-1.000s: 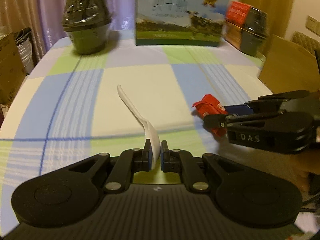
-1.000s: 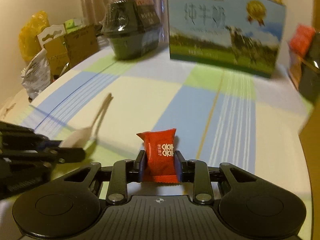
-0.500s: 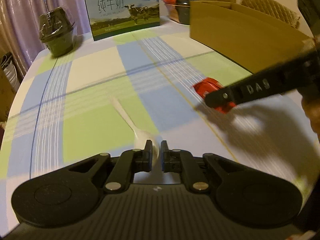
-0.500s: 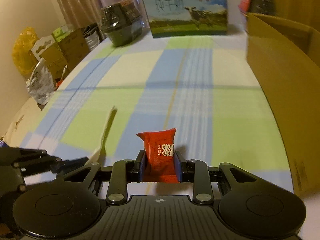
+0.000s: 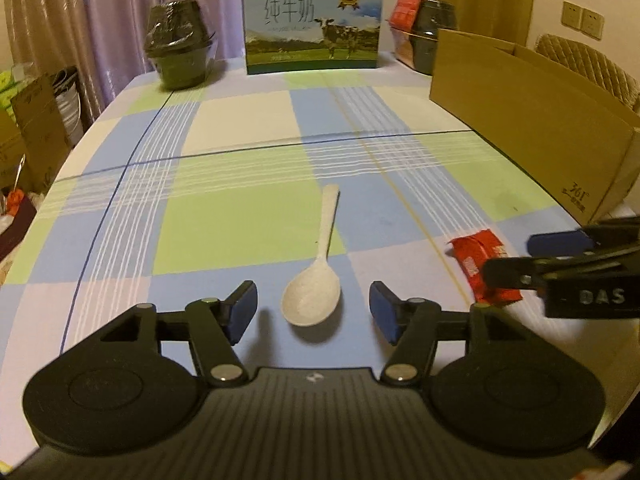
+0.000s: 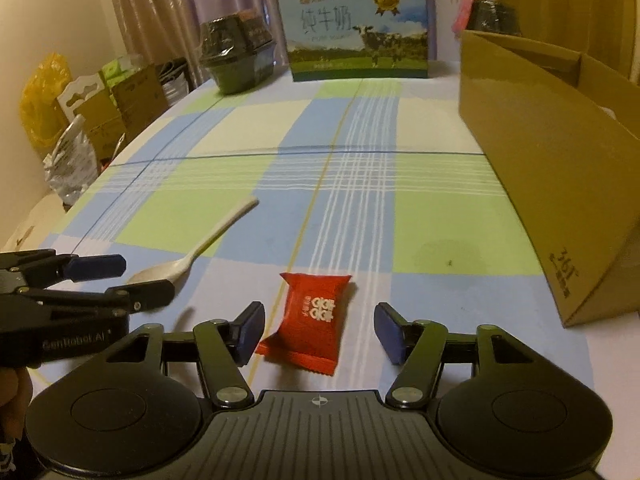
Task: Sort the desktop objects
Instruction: 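Lift the spoon with the left tool while right holds the candy packet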
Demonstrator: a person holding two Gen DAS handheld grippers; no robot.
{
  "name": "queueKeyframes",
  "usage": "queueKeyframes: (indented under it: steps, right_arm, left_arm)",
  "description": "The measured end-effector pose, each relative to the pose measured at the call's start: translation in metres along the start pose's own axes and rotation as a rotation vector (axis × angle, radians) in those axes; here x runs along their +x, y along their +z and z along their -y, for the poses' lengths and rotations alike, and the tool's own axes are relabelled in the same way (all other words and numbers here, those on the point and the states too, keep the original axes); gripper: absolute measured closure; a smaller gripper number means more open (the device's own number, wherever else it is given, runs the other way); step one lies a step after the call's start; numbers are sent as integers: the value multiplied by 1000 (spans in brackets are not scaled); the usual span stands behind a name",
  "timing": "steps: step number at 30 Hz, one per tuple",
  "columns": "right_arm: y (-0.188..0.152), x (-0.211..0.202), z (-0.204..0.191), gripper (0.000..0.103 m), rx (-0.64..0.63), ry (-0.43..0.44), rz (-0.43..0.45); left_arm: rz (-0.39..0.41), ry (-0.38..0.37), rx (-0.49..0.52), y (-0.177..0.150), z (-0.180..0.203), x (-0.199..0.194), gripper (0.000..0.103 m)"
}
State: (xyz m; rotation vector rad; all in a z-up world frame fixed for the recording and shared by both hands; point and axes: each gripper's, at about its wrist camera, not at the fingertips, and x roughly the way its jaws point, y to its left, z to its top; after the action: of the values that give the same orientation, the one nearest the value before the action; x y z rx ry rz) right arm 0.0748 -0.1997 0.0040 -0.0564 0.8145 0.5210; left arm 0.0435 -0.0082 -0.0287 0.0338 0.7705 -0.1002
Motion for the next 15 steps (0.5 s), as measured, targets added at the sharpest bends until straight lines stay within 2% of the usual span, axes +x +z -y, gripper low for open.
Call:
queueKeyframes:
  steps: [8, 11, 15]
  right_arm:
    - [-4, -6, 12, 41, 69, -31, 29]
    - [-3, -6, 13, 40, 76, -33, 28]
    - [-3, -5, 14, 40, 79, -26, 28]
  left_arm:
    - [-18, -41, 22, 2, 2, 15, 47]
    - [-32, -38, 47, 1, 4, 19, 62]
    - [-30, -23, 63, 0, 5, 18, 64]
